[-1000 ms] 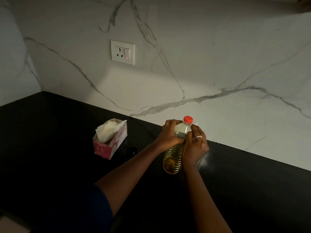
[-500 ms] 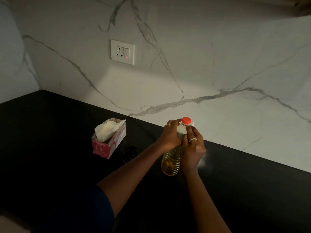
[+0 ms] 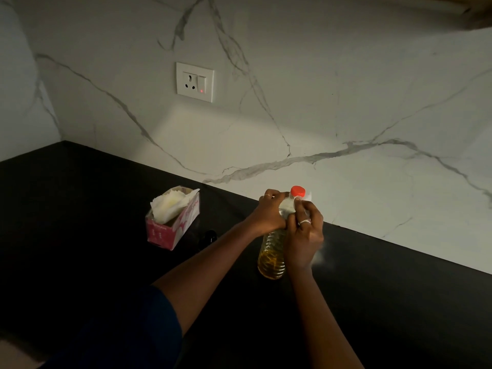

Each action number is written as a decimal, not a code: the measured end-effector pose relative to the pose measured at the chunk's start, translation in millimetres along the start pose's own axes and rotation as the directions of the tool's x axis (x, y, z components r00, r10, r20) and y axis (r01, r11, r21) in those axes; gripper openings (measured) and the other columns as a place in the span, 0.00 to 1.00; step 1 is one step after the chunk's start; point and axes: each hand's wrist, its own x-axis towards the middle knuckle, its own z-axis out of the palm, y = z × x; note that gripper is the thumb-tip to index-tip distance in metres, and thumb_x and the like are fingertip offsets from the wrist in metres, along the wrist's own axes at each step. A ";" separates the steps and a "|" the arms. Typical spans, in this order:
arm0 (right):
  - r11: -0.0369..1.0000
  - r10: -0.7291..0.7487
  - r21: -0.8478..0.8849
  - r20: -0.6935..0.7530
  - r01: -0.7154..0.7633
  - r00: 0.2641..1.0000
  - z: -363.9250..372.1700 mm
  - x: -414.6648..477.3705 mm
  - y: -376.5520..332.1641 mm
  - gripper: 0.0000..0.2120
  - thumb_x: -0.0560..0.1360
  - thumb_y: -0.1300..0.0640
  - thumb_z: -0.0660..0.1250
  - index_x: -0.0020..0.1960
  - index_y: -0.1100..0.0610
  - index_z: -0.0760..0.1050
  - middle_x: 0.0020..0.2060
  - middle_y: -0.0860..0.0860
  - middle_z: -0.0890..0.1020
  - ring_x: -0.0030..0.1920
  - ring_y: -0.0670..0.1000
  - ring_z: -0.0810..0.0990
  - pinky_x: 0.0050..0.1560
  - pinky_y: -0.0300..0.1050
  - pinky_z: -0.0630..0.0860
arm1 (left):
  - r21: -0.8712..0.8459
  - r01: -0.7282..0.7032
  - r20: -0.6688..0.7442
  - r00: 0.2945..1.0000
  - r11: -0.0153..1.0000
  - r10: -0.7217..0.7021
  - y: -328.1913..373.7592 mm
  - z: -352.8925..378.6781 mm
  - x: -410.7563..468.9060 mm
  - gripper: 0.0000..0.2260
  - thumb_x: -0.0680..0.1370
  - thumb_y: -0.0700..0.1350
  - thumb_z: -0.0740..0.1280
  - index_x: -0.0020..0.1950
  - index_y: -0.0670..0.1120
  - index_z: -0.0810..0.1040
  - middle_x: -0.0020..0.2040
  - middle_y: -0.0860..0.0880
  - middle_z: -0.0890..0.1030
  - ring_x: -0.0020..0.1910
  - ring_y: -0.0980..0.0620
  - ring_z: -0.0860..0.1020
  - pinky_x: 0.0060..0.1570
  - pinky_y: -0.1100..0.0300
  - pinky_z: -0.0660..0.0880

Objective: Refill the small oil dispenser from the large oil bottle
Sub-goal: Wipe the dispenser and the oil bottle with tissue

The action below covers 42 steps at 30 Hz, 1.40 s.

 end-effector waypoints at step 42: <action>0.988 0.152 -0.041 0.048 -0.151 0.987 -16.7 -3.6 16.5 0.15 0.74 0.71 0.63 0.59 0.67 0.76 0.53 0.64 0.81 0.49 0.63 0.82 0.48 0.58 0.80 | -0.132 -0.010 -0.104 0.995 0.991 -0.003 7.1 14.0 -8.2 0.34 0.66 0.45 0.76 0.64 0.46 0.61 0.62 0.46 0.71 0.58 0.51 0.73 0.49 0.65 0.71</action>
